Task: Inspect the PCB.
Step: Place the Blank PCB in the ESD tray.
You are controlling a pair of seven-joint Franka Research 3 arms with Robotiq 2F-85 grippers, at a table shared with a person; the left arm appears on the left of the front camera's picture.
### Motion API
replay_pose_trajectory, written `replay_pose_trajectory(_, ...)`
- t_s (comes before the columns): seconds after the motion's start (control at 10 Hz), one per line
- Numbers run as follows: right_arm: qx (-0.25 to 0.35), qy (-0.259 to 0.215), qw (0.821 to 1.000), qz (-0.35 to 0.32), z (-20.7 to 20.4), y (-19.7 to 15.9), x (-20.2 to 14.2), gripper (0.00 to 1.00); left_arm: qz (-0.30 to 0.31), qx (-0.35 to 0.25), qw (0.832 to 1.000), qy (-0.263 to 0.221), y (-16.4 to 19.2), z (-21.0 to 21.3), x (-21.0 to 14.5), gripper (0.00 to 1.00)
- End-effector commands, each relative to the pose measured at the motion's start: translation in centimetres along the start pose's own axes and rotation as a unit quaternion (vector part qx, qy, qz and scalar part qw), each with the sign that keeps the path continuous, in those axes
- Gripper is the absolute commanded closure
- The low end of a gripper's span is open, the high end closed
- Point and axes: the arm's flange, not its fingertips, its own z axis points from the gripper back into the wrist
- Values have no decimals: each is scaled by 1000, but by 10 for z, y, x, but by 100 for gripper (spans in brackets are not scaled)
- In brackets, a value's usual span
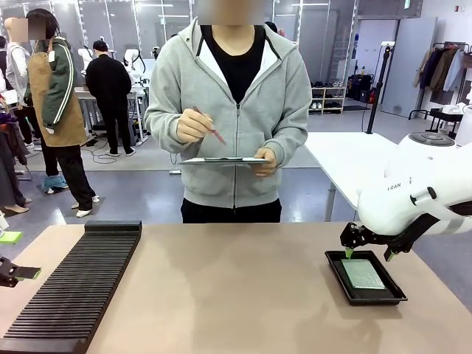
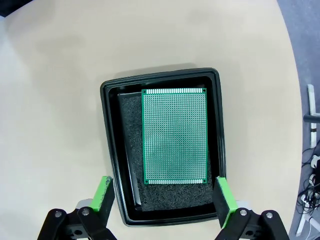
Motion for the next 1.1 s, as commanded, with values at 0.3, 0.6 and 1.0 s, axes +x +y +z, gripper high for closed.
replay_pose_trajectory(0.3,0,-1,1000,1,-1,1,0,0,1,0,1000,-1,0,-1,1,0)
replay_pose_trajectory(0.6,0,-1,1000,1,-1,1,0,0,1,0,1000,-1,0,-1,1,0)
replay_pose_trajectory(1.0,0,-1,1000,1,-1,1,0,0,1,0,1000,-1,0,-1,1,0)
